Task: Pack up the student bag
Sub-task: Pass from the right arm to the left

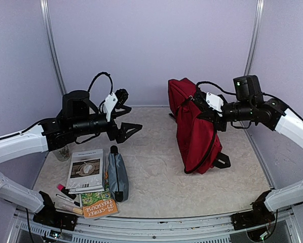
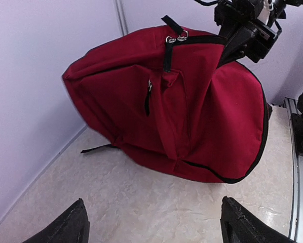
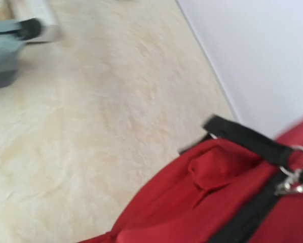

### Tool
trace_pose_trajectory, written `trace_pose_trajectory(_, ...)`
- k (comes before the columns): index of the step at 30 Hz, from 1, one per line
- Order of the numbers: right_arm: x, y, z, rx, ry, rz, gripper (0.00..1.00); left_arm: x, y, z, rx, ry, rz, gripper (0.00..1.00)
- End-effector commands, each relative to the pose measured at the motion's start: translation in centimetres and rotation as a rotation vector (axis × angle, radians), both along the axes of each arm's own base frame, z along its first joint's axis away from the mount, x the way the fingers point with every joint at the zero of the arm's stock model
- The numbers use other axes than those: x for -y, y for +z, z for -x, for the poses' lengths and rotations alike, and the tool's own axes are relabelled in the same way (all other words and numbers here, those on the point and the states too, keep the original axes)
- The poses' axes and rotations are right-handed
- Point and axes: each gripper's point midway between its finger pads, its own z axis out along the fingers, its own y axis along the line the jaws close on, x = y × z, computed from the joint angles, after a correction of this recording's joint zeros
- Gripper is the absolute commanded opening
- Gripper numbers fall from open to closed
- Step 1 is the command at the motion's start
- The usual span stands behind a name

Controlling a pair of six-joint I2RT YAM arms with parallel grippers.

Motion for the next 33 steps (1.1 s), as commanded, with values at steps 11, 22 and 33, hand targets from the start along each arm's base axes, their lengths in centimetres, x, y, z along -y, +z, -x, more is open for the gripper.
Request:
trace_pose_trajectory(11,0.4,4.3,6.5,0.15,0.322,0.08,0.0,9.3,6.9,2.4,0.468,-0.135,-0.31,0.99)
trace_pose_trajectory(22,0.9,4.2,7.9,0.215,0.357,0.069,0.01,11.3,2.4,1.5,0.445,-0.284,-0.471,0.99)
trace_pose_trajectory(33,0.0,6.2,5.4,0.319,0.244,-0.077,0.23,11.9,4.7,1.2,0.304,-0.312,-0.226,0.0)
